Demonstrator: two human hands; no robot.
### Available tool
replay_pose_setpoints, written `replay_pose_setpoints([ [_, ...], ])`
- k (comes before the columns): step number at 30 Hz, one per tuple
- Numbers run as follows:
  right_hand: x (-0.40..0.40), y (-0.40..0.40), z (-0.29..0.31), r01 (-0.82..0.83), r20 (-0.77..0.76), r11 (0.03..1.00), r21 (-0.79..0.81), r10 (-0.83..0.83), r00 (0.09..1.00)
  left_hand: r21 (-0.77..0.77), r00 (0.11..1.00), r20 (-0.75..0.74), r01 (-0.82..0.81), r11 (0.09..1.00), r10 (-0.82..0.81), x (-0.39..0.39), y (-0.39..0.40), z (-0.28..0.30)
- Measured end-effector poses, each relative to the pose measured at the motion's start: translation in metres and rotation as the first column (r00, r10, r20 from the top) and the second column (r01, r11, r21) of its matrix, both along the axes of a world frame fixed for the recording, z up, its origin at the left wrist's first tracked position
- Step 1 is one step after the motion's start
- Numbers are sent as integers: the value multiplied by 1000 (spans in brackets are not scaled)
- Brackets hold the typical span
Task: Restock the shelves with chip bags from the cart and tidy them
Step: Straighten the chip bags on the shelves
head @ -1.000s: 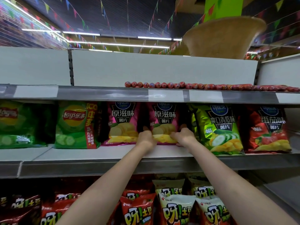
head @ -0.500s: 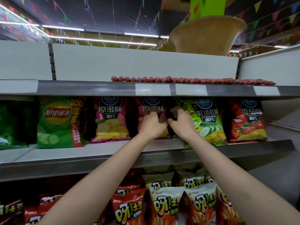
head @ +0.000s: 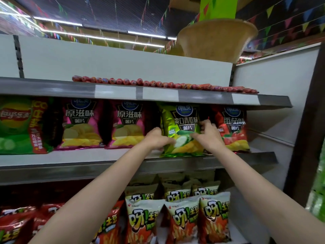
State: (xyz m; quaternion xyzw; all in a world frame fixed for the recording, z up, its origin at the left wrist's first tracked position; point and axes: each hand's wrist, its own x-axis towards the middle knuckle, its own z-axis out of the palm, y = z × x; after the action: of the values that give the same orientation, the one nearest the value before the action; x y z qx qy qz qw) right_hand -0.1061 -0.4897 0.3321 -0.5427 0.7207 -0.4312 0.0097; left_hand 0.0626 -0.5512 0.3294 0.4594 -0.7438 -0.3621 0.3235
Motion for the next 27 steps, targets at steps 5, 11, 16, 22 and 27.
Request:
replay_pose_setpoints([
  [5, -23, -8, -8, -195, 358, 971, 140, 134, 924, 33, 999, 27, -39, 999, 38, -16, 4, -6],
  [11, -25, -32, -17, -360, 504, 922, 144, 244, 828, -5, 985, -27, -171, 985, 171, -17, -6, -8],
  [16, -27, -38, -17, -353, 466, 924, 150, 248, 849, 10, 979, -25, -201, 979, 202, -23, -10, -11],
  [22, -28, -32, -18, -290, 260, 931, 221, 230, 938, -9, 957, 50, -284, 959, 284, -28, -4, -8],
  [27, -34, -10, 0, -254, 28, 933, 254, 255, 967, -213, 887, -23, -455, 865, 461, -36, 17, 2],
])
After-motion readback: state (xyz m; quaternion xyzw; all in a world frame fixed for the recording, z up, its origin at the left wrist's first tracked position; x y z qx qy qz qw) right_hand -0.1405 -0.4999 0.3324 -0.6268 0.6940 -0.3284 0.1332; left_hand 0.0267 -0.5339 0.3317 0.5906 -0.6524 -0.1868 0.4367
